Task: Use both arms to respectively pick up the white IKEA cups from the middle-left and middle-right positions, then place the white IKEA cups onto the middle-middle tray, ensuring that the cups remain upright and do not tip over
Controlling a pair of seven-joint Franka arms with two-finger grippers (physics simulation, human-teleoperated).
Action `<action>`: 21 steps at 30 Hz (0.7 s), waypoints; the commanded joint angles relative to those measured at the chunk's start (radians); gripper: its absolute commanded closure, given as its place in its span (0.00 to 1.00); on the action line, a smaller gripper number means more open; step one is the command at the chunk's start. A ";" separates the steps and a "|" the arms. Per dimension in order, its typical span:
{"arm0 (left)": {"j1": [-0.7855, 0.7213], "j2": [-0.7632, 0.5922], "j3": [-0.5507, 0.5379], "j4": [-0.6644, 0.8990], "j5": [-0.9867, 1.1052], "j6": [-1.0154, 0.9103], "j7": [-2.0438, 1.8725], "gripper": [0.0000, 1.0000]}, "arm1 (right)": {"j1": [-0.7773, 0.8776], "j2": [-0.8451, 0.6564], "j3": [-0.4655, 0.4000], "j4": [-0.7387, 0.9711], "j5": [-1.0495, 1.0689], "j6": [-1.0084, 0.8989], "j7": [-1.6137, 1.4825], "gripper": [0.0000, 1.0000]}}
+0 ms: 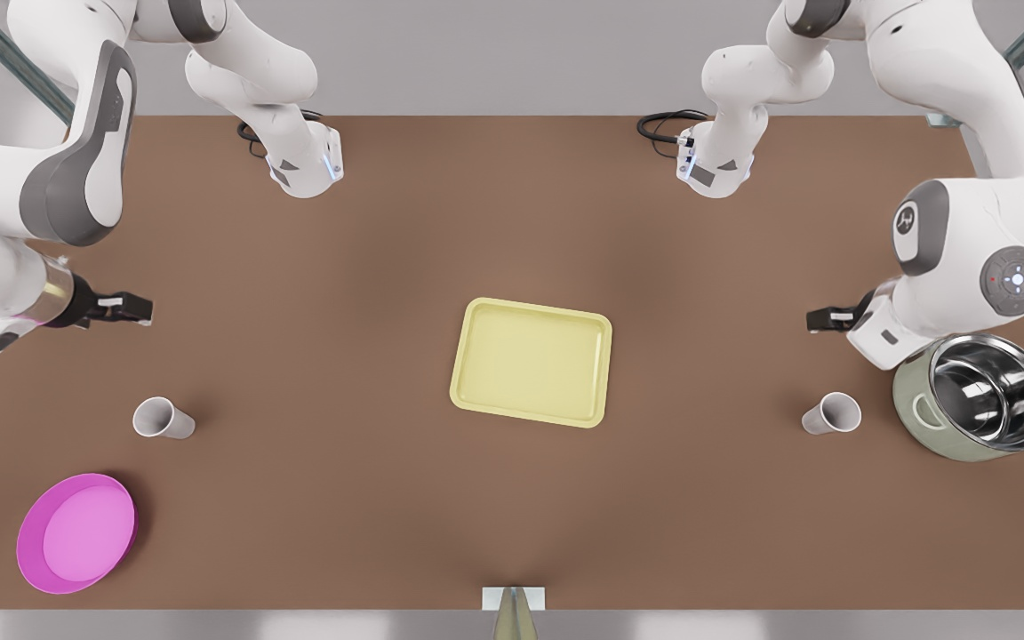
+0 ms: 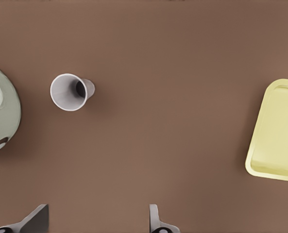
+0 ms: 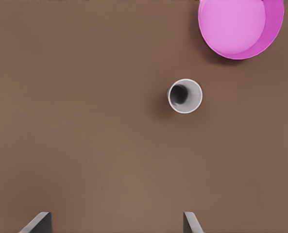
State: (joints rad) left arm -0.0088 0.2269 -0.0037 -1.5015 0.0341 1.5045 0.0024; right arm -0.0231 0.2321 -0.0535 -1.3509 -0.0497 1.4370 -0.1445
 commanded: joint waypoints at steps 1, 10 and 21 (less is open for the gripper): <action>0.001 0.006 0.001 0.000 0.001 0.048 -0.002 0.00 | 0.000 0.003 0.000 -0.001 0.005 0.051 -0.075 0.00; 0.079 0.508 0.011 0.262 0.003 0.352 -0.004 0.00 | -0.221 0.363 0.001 0.007 0.050 0.376 -0.236 0.00; 0.090 0.480 0.039 0.026 0.001 0.490 -0.002 0.00 | -0.225 0.408 0.007 -0.117 0.048 0.755 -0.279 0.00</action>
State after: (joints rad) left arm 0.0806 0.7075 0.0355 -1.4710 0.0348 1.9277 0.0023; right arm -0.2479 0.6413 -0.0460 -1.4638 -0.0030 2.0694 -0.3045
